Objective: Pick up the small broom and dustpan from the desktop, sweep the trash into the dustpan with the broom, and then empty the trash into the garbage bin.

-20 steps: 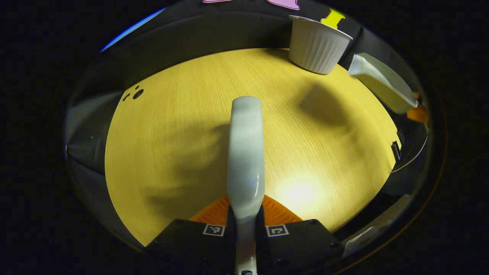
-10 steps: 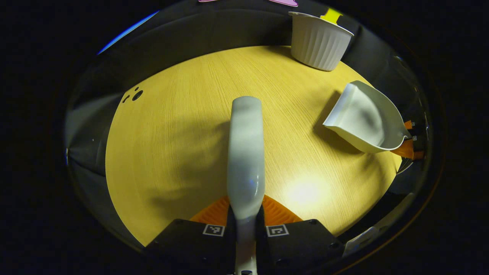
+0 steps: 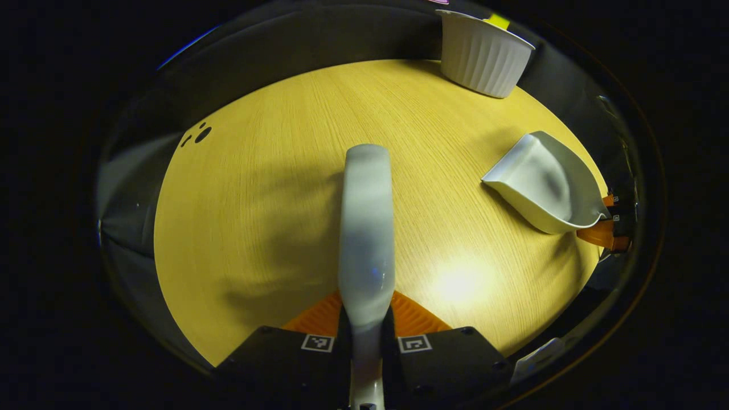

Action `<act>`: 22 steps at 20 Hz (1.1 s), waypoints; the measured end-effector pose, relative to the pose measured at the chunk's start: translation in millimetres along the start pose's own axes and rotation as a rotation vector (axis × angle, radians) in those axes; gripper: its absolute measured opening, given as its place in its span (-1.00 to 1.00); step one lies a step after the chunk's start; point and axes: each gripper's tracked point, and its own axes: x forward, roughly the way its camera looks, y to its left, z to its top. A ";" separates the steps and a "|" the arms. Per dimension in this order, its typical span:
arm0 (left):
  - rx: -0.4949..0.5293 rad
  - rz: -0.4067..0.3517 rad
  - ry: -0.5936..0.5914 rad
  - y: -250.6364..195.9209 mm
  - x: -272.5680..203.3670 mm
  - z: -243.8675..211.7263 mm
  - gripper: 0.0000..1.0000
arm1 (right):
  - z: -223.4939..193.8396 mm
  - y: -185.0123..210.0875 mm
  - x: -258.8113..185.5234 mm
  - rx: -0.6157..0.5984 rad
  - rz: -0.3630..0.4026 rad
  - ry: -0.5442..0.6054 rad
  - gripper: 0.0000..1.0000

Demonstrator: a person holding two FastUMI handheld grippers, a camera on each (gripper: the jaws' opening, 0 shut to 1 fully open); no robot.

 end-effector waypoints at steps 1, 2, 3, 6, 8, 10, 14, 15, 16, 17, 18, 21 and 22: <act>0.004 -0.003 0.003 0.0 0.8 -0.9 -0.47 | -2.1 -0.5 0.3 -0.003 -0.002 0.002 -0.16; 0.008 -0.005 0.005 0.4 0.1 -1.2 -0.46 | -2.5 -1.3 -0.7 -0.008 -0.002 0.000 -0.24; 0.012 -0.005 0.011 1.3 0.0 -2.0 -0.46 | -2.1 -1.4 -2.7 -0.010 0.000 -0.002 -0.22; 0.013 0.011 0.019 2.0 -3.1 -3.6 -0.46 | -2.0 0.7 -2.8 -0.002 0.006 0.003 -0.22; 0.022 0.023 0.009 1.1 -7.5 -4.4 -0.44 | -1.1 1.4 -8.4 0.011 0.013 -0.008 -0.22; 0.042 0.045 -0.004 0.9 -12.3 -3.4 -0.32 | 2.3 -0.1 -20.7 0.020 0.023 -0.030 -0.22; 0.049 0.070 -0.045 2.2 -39.7 -1.3 -0.22 | 13.8 1.9 -57.9 -0.001 0.042 -0.091 -0.14; 0.045 0.074 -0.060 1.3 -48.1 0.3 -0.29 | 19.8 4.2 -68.8 0.002 0.049 -0.111 -0.16; 0.038 0.083 -0.079 0.7 -57.7 3.2 -0.36 | 25.6 5.3 -82.1 0.008 0.056 -0.139 -0.07; 0.030 0.092 -0.109 0.5 -69.0 7.0 -0.36 | 35.0 6.5 -95.1 0.012 0.062 -0.174 -0.24; 0.018 0.103 -0.154 -0.4 -82.0 15.5 -0.36 | 43.0 6.8 -106.1 0.016 0.067 -0.209 -0.16; -0.028 0.111 -0.333 -7.3 -131.4 50.2 -0.29 | 82.8 8.6 -138.2 0.006 0.068 -0.373 -0.16; -0.042 0.106 -0.410 -11.5 -151.2 65.2 -0.29 | 96.7 9.8 -152.9 0.004 0.070 -0.431 -0.17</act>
